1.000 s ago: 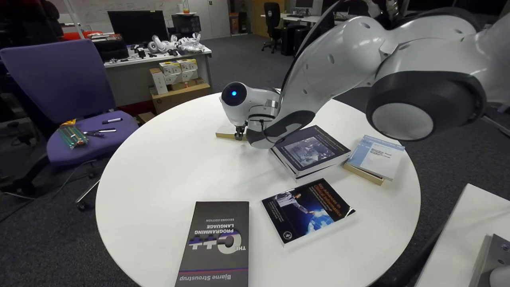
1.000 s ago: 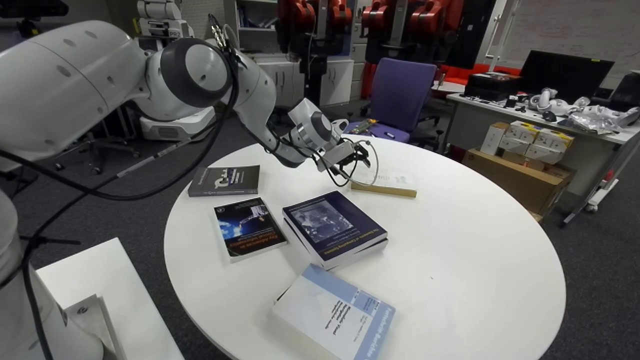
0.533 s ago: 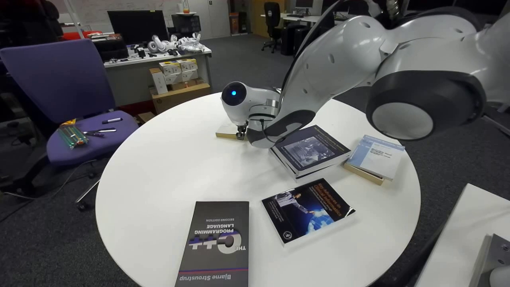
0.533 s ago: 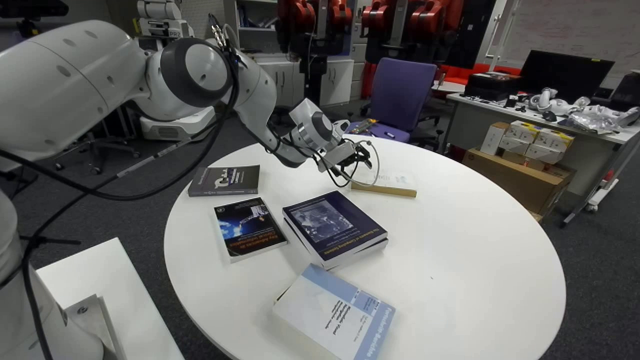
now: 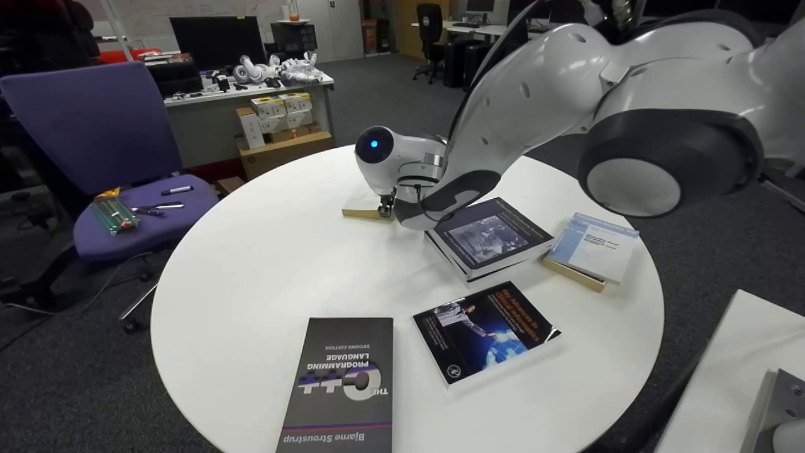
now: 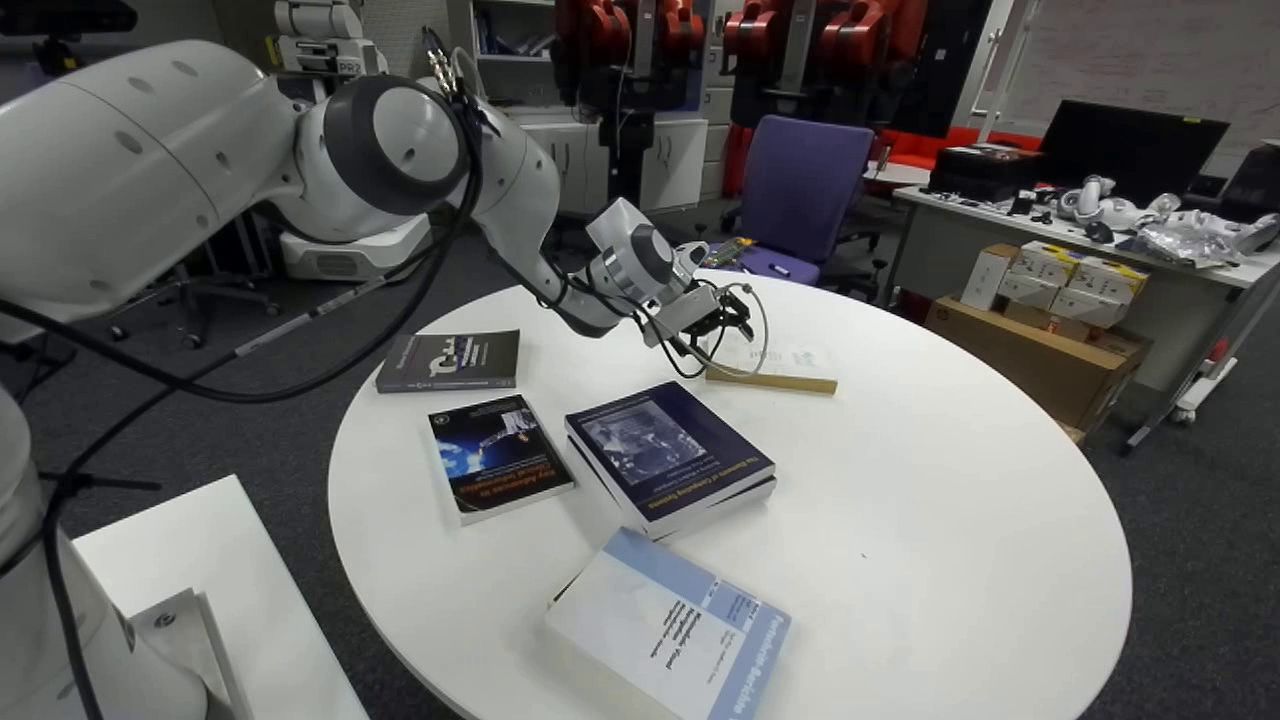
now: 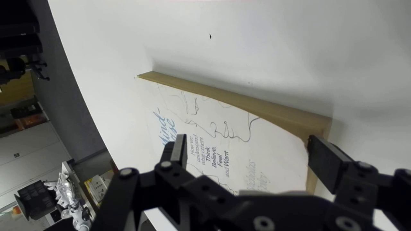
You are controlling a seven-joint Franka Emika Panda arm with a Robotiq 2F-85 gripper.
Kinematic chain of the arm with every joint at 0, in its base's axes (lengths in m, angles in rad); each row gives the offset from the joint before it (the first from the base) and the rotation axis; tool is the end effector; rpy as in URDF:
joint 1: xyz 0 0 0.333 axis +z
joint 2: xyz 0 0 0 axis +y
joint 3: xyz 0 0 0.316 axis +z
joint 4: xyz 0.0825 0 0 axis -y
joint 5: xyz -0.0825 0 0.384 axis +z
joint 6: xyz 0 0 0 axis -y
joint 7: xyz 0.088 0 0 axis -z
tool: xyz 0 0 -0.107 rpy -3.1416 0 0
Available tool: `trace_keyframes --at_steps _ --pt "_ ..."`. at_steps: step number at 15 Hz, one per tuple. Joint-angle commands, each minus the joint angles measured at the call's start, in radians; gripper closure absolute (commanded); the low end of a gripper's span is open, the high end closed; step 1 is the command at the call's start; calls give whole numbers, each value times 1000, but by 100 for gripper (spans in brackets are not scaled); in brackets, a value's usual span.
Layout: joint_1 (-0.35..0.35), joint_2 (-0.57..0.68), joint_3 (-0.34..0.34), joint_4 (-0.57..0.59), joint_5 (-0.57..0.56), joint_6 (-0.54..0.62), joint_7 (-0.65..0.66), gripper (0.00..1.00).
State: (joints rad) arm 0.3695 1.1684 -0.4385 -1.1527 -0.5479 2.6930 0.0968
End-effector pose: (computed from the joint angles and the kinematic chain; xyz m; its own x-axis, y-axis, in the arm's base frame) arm 0.7831 0.0870 0.1460 0.7546 0.6369 0.1577 0.3817 -0.6216 0.6841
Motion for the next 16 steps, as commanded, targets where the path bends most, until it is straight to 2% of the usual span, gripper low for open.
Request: trace_keyframes --at_steps 1,9,16 --pt "-6 2 -13 24 -22 -32 32 0" --pt "-30 43 -1 103 -20 -138 29 0" --pt "-48 121 0 232 -29 -233 24 0"
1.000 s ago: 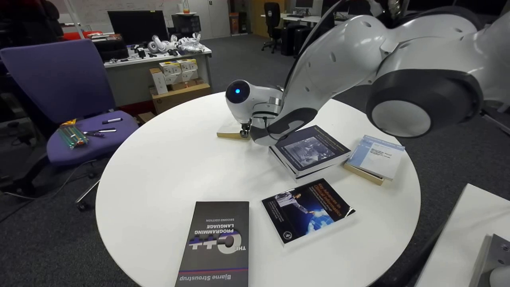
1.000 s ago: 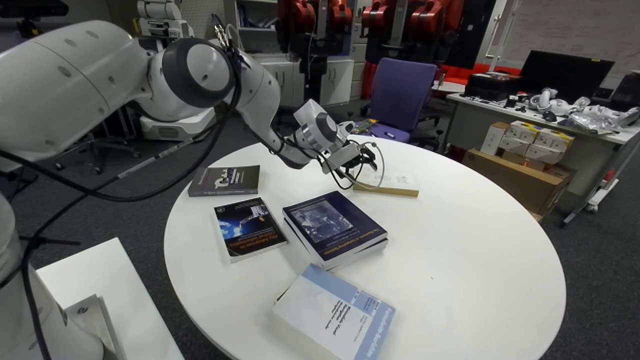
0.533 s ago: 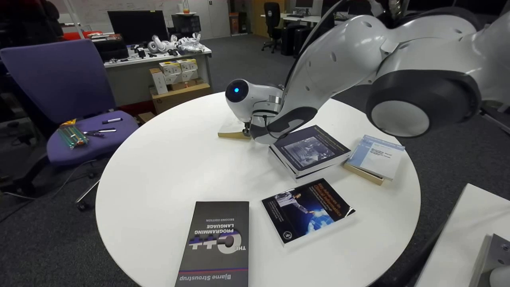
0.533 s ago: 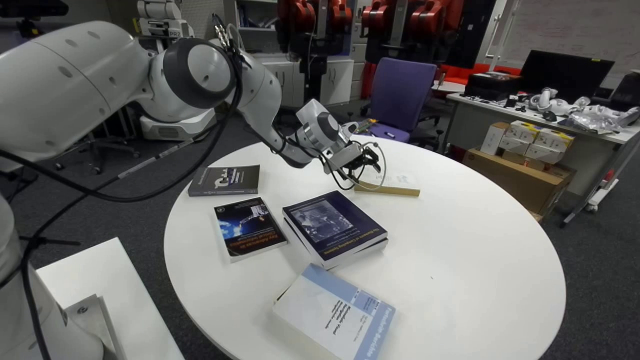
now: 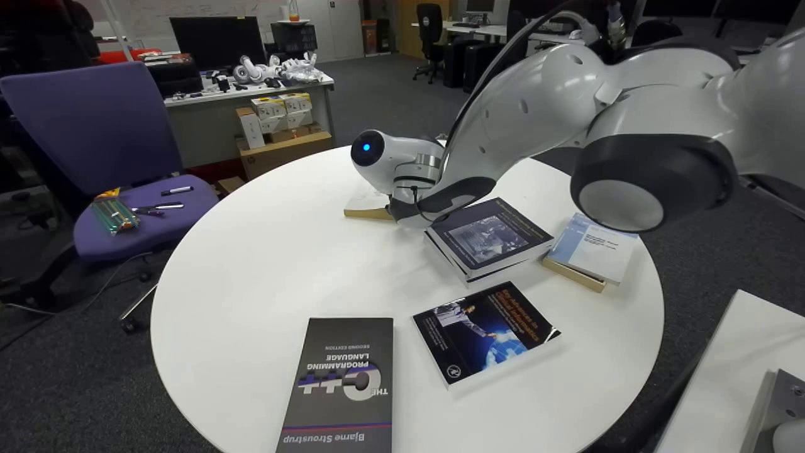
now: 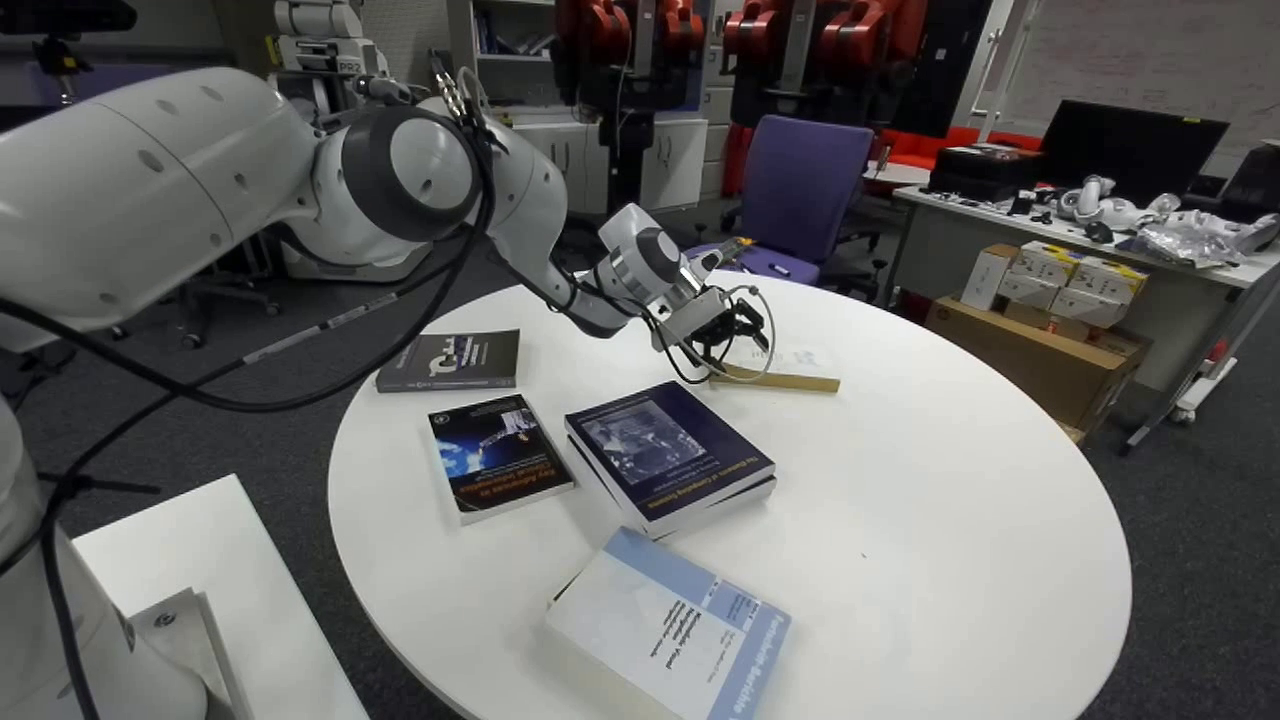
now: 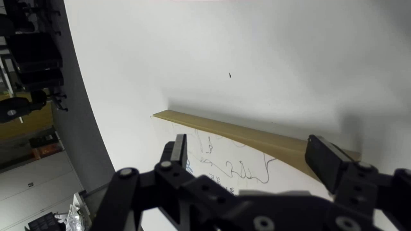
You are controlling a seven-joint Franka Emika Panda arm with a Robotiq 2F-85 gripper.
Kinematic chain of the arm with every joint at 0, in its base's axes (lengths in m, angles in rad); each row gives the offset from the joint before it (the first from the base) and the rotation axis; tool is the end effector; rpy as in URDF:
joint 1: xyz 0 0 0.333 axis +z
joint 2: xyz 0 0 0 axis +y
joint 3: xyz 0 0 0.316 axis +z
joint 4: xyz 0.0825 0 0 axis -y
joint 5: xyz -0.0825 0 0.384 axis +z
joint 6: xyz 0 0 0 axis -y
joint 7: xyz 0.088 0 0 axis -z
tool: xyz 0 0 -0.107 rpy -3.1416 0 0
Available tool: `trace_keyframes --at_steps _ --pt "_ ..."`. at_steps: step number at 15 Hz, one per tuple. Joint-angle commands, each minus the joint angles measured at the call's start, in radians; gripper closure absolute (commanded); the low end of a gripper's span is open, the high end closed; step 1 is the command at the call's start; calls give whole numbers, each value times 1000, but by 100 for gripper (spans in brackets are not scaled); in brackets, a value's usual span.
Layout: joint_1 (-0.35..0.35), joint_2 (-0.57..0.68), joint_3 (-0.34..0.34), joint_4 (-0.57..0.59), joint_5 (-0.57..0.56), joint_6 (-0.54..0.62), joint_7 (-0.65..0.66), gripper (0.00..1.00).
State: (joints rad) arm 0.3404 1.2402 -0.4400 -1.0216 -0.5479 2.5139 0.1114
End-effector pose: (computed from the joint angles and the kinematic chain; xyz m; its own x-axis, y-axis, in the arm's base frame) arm 0.7939 0.0679 0.1354 0.8279 0.5550 0.0810 0.3388 -0.6101 0.7162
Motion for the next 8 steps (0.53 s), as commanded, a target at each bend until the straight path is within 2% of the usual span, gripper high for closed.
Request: trace_keyframes --at_steps 1,8 --pt "-19 58 0 118 -32 -61 10 0" --pt "-20 111 -1 217 -58 -88 5 0"
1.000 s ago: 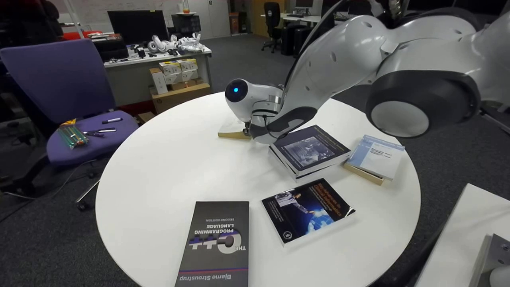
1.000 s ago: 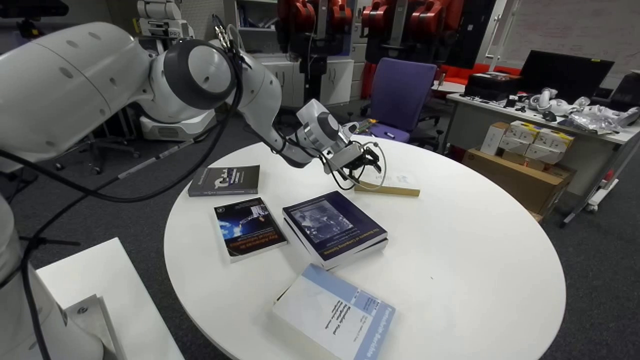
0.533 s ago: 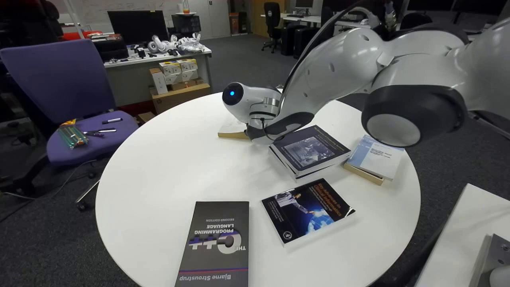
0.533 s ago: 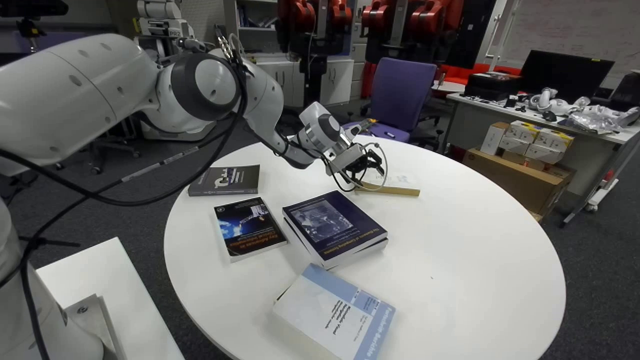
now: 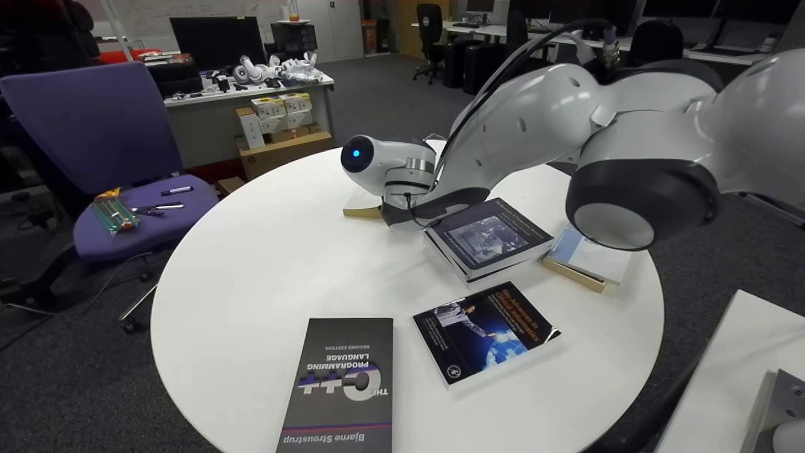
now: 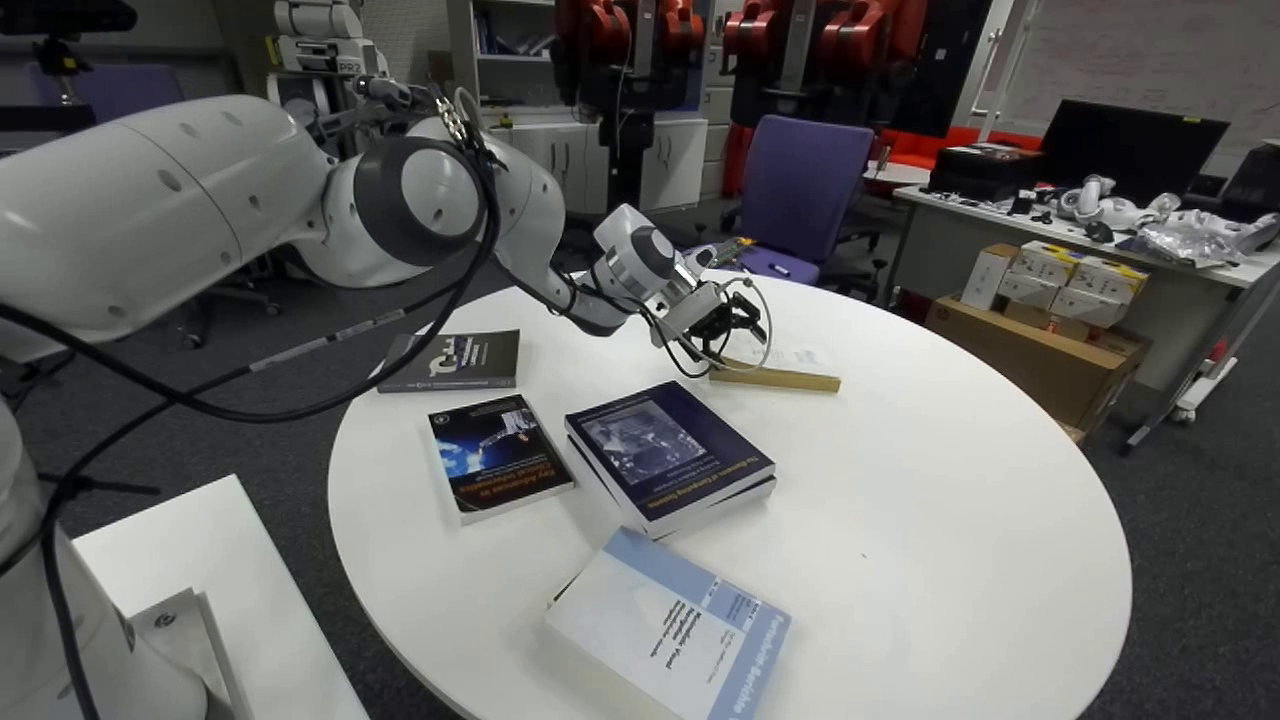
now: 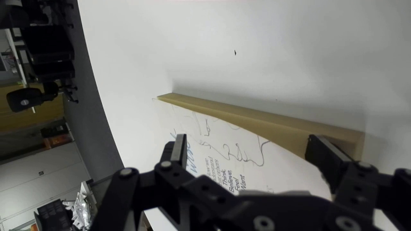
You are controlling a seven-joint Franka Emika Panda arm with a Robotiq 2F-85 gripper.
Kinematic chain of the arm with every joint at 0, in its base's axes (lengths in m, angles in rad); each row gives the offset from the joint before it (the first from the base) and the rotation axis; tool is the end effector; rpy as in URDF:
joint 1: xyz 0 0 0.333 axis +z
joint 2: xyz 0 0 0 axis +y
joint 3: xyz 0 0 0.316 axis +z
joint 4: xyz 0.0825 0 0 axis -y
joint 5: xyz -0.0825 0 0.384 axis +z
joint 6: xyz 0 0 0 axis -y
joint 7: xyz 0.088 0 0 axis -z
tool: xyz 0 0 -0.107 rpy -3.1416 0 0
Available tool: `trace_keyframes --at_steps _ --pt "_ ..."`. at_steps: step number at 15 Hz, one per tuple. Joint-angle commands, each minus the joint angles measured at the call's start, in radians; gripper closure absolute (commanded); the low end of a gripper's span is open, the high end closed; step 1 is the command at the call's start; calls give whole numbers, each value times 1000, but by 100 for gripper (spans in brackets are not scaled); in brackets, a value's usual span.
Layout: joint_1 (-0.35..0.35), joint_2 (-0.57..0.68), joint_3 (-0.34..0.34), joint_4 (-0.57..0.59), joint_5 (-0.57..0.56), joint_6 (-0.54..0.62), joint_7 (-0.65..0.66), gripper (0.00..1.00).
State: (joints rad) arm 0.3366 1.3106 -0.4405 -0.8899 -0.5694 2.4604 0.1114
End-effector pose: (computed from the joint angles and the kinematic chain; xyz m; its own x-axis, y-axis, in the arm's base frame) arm 0.8044 0.0850 0.1342 0.8138 0.5762 0.0761 0.3358 -0.5730 0.7476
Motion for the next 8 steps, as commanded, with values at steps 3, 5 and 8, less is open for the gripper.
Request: trace_keyframes --at_steps 3,5,8 --pt "7 69 -54 110 -53 -21 -1 0" --pt "16 92 -91 134 -79 -19 6 0" --pt "26 135 -153 172 -125 -14 20 0"
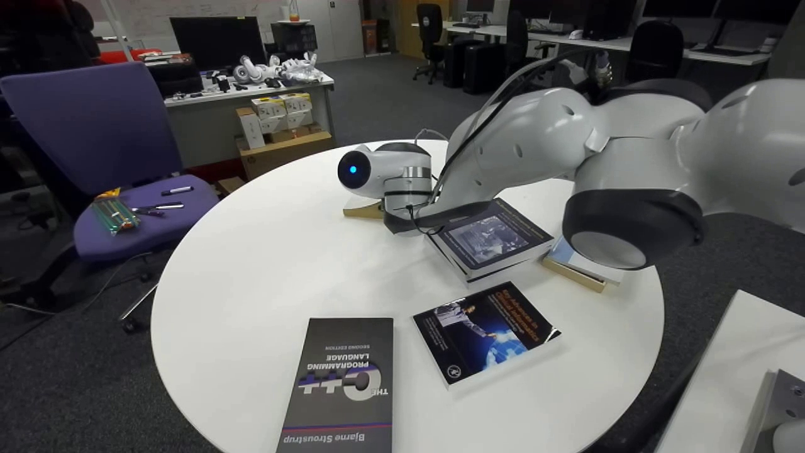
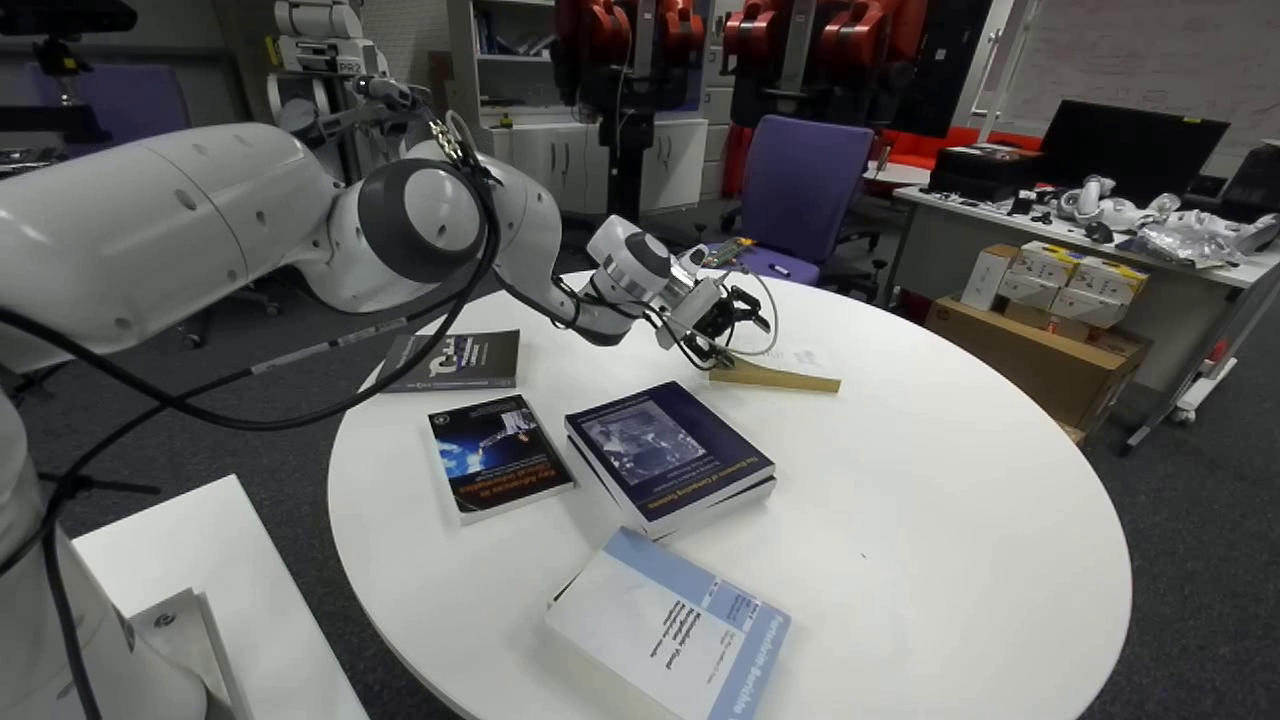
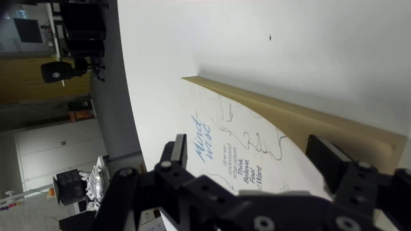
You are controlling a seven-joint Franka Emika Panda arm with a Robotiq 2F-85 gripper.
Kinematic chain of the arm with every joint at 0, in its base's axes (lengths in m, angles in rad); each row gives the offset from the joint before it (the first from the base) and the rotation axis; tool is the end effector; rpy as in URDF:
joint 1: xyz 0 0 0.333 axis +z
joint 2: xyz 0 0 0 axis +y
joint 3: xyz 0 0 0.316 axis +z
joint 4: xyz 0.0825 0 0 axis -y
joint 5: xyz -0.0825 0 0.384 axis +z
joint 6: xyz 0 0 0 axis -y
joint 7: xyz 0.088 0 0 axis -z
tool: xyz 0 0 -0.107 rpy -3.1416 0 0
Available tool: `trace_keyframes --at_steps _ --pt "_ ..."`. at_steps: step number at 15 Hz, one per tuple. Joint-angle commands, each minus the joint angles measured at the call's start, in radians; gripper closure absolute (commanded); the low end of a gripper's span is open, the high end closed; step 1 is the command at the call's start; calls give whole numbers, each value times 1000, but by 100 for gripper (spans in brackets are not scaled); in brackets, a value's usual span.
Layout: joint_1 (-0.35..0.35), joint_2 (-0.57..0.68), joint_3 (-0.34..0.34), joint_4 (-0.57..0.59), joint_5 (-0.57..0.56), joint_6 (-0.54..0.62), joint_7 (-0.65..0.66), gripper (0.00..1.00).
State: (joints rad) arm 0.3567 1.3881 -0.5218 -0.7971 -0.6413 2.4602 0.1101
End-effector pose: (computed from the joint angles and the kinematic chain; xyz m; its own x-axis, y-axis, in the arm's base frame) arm 0.8104 0.0908 0.1279 0.7630 0.6463 0.0111 0.3527 -0.4307 0.8307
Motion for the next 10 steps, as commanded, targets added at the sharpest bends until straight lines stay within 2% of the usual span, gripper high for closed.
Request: trace_keyframes --at_steps 1,6,7,10 --pt "6 69 -89 92 -66 -14 25 0" --pt "2 108 -138 131 -62 -7 46 0" --pt "11 79 -127 84 -82 4 62 0" --pt "-2 81 -103 89 -57 6 58 0"
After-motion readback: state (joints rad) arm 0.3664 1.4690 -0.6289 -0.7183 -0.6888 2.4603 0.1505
